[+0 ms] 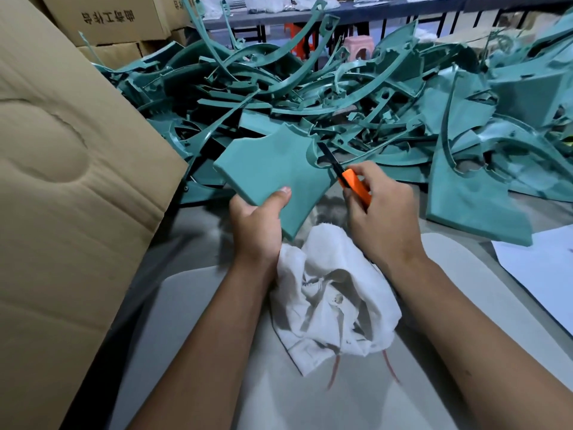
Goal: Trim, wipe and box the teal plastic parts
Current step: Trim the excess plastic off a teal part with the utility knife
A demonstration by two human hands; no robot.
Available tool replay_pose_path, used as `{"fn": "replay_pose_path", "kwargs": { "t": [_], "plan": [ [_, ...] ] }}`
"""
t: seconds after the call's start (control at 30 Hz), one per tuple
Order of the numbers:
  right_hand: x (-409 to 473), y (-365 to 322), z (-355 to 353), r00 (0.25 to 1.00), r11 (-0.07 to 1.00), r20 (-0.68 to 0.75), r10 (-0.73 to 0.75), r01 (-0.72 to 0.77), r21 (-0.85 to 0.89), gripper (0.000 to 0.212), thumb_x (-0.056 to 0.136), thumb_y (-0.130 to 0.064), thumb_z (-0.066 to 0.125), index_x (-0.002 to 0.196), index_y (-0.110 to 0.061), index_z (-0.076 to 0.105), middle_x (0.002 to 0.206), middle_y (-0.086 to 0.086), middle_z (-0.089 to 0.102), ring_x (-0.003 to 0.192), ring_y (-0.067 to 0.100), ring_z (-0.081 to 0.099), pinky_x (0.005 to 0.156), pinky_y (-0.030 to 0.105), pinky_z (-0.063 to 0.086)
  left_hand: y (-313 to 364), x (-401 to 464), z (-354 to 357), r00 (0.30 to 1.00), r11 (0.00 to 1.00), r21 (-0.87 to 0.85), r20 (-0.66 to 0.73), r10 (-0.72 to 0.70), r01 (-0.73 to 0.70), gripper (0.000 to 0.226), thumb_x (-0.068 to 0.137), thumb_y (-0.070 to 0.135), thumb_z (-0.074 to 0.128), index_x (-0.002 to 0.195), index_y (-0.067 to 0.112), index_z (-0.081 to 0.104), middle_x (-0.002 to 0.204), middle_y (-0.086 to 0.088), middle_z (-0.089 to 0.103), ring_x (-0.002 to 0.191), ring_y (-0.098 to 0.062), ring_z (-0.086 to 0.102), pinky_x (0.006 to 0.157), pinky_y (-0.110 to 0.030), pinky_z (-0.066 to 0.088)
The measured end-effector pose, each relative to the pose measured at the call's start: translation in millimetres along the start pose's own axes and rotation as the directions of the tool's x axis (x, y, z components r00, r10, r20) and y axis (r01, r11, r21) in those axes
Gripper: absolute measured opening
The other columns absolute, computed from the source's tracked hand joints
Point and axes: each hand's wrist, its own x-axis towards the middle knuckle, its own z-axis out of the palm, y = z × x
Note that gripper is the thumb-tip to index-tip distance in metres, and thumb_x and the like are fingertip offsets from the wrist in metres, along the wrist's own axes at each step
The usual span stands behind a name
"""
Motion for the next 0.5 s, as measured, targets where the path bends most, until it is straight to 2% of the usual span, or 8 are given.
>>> {"fn": "replay_pose_path", "kwargs": {
  "t": [0.07,0.17,0.23,0.4,0.5],
  "plan": [
    [0.1,-1.5,0.4,0.999,0.998,0.005,0.038,-0.038,0.056,0.018,0.097,-0.011,0.064,0.114,-0.016,0.067,0.082,0.003,0.069,0.068,0.022,0.06,0.062,0.031,0.04,-1.4,-1.6,2.5,0.999,1.0,0.01,0.027,0.024,-0.025,0.026,0.089,-0.005,0.07,0.099,0.015,0.058,0.099,-0.004,0.074,0.099,-0.028,0.074,0.091,-0.049,0.06],
    [0.2,-2.4,-2.1,0.992,0.977,0.037,0.121,-0.125,0.171,0.011,0.101,-0.015,0.062,0.109,-0.018,0.069,0.078,0.002,0.072,0.069,0.023,0.068,0.067,0.039,0.055,-3.1,-3.9,3.8,0.988,0.987,0.096,0.099,0.12,-0.129,0.025,0.09,-0.005,0.071,0.086,0.018,0.064,0.077,0.014,0.077,0.078,-0.003,0.074,0.071,-0.022,0.059],
    [-0.8,-3.4,-3.2,0.987,0.965,0.056,0.149,-0.157,0.209,0.011,0.102,-0.016,0.06,0.106,-0.02,0.069,0.077,0.0,0.072,0.069,0.024,0.07,0.069,0.043,0.057,-2.7,-6.0,5.1,0.98,0.977,0.135,0.134,0.148,-0.166,0.029,0.09,-0.004,0.072,0.079,0.022,0.063,0.068,0.025,0.072,0.067,0.008,0.069,0.062,-0.01,0.052],
    [-2.9,-6.5,-2.6,0.987,0.968,0.03,0.159,-0.162,0.192,0.015,0.102,-0.014,0.059,0.112,-0.019,0.069,0.081,-0.002,0.072,0.073,0.022,0.07,0.073,0.043,0.058,-4.7,-6.7,6.7,0.969,0.963,0.159,0.153,0.193,-0.217,0.033,0.09,-0.005,0.071,0.078,0.023,0.06,0.064,0.029,0.069,0.064,0.012,0.067,0.06,-0.007,0.05],
    [-4.3,-9.0,-2.3,0.989,0.972,0.007,0.145,-0.144,0.183,0.021,0.102,-0.014,0.06,0.121,-0.016,0.069,0.083,0.0,0.073,0.075,0.021,0.071,0.074,0.042,0.058,-5.5,-5.5,6.1,0.967,0.964,0.151,0.162,0.196,-0.221,0.03,0.09,-0.004,0.071,0.081,0.023,0.062,0.067,0.026,0.071,0.067,0.009,0.069,0.064,-0.01,0.054]
  ]
}}
